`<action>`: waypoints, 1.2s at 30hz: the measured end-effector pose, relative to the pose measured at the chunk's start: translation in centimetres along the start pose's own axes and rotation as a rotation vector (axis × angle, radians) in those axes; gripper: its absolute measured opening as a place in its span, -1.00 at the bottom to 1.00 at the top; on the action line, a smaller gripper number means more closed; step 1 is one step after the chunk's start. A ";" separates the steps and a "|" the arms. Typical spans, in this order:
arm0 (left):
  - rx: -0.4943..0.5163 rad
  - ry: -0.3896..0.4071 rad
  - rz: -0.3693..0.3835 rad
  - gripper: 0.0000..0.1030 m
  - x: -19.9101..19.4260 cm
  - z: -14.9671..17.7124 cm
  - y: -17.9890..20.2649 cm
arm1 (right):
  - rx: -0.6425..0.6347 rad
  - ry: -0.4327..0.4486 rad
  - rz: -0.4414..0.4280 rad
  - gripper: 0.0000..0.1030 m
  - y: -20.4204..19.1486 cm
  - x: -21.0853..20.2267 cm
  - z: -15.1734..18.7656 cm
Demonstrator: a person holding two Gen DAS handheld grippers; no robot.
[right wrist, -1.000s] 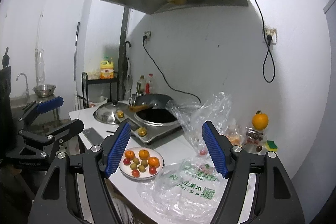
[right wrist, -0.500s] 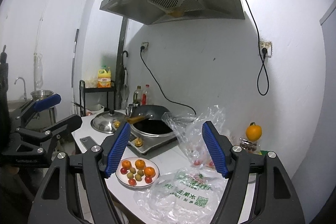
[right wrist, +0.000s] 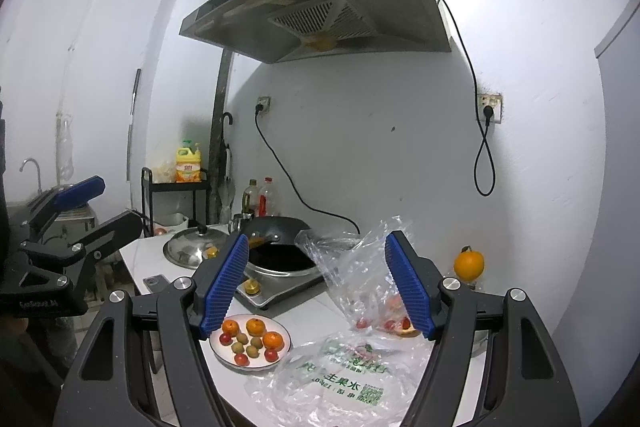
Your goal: Organize fruits
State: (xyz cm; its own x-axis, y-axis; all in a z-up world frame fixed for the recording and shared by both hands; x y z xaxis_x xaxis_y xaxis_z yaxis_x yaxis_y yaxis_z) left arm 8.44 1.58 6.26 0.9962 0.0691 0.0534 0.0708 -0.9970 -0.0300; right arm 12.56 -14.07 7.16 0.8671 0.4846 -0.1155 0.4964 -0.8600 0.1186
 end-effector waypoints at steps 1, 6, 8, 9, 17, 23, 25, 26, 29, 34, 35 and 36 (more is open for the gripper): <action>0.001 0.004 -0.003 0.98 0.0 -0.1 0.0 | 0.000 0.003 0.002 0.44 0.0 -0.1 -0.1; -0.008 0.022 -0.013 0.98 -0.3 -0.6 -0.2 | 0.007 0.020 0.001 0.44 0.2 0.0 -0.5; -0.010 0.019 -0.016 0.98 -0.2 -0.6 -0.2 | 0.010 0.023 -0.002 0.44 0.2 0.0 -0.5; -0.009 0.018 -0.018 0.98 -0.2 -0.6 -0.3 | 0.010 0.024 -0.003 0.44 0.2 0.0 -0.5; -0.006 0.007 -0.029 0.98 0.3 -0.2 0.0 | 0.014 0.019 0.003 0.44 0.6 0.0 -0.3; -0.007 0.005 -0.016 0.98 0.5 0.0 0.2 | 0.018 0.019 0.006 0.44 0.9 -0.1 -0.3; -0.003 0.005 -0.014 0.98 0.5 0.0 0.3 | 0.018 0.018 0.005 0.44 0.9 -0.1 -0.3; -0.002 0.007 -0.015 0.98 0.5 0.0 0.3 | 0.017 0.016 0.005 0.44 0.9 -0.1 -0.3; -0.002 0.007 -0.017 0.98 0.4 0.1 0.3 | 0.016 0.010 0.006 0.44 0.9 0.1 -0.1; -0.004 0.004 -0.018 0.98 0.4 0.1 0.1 | 0.015 0.009 0.007 0.44 0.9 0.1 -0.1; -0.003 0.004 -0.018 0.98 0.3 0.1 0.1 | 0.015 0.009 0.008 0.44 0.9 0.2 0.0; -0.002 0.005 -0.018 0.98 0.3 0.1 0.1 | 0.015 0.008 0.008 0.44 0.9 0.2 0.0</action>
State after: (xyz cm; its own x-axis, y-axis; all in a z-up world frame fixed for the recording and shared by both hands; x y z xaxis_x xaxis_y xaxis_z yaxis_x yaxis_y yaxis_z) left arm 8.80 1.47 6.20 0.9945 0.0868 0.0584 0.0885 -0.9957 -0.0265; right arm 13.15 -14.76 7.26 0.8713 0.4789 -0.1068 0.4888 -0.8661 0.1045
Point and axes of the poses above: each gripper's, at about its wrist camera, not at the fingertips, and x roughly the way its jaws point, y to its right, z to its underside, the point moved 9 cm from there along x, roughly the way its jaws point, and after that the axes turned 1 degree about z, right-handed, at the moved point
